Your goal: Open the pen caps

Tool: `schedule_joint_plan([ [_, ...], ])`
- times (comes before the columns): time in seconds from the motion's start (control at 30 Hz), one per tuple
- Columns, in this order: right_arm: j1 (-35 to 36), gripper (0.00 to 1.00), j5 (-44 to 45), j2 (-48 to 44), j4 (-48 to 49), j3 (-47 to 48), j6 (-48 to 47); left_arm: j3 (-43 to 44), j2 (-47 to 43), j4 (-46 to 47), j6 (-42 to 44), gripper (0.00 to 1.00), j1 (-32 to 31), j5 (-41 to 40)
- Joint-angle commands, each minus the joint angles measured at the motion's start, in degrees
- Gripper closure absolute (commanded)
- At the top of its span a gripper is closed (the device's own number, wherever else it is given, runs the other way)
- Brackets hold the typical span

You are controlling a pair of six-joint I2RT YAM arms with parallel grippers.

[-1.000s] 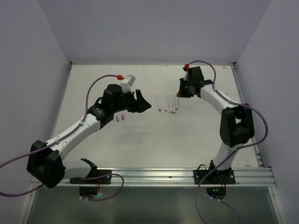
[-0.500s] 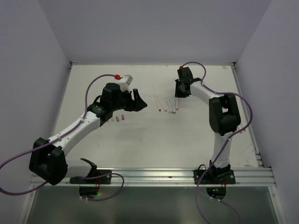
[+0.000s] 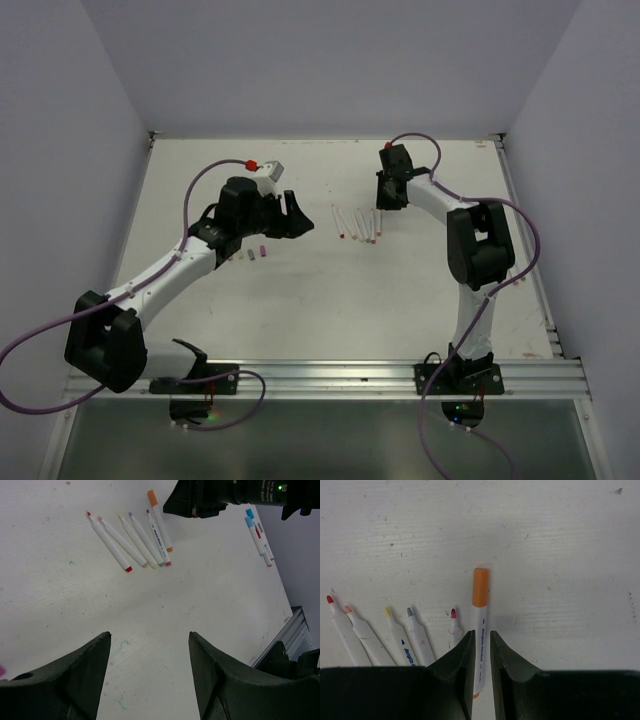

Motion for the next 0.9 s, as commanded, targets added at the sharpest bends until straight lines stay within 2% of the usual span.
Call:
schedule_joint_plan([
  [0.0, 0.13, 0.78, 0.58, 0.56, 0.71, -0.45, -0.26, -0.06, -0.27, 1.01, 1.08, 0.34, 0.55, 1.73],
  [0.5, 3.03, 0.76, 2.34, 0.74, 0.45, -5.11, 0.09, -0.94, -0.62, 1.62, 0.29, 0.33, 0.81, 2.44],
  [0.6, 3.73, 0.77, 4.88, 0.74, -1.04, -4.85, 0.27, -0.94, -0.62, 1.62, 0.11, 0.33, 0.90, 2.52],
  [0.63, 3.82, 0.79, 5.41, 0.74, -1.48, -4.94, 0.18, -0.85, -0.62, 1.71, 0.03, 0.33, 0.90, 2.44],
  [0.7, 4.08, 0.98, 6.29, 0.30, -1.14, -5.55, 0.09, -1.11, -0.18, 1.62, -0.15, 0.33, 0.90, 2.44],
  [0.87, 4.08, 1.00, 7.62, -6.89, 4.57, -12.91, -0.78, -0.85, 0.96, 2.93, -2.17, 0.33, 1.16, 5.16],
])
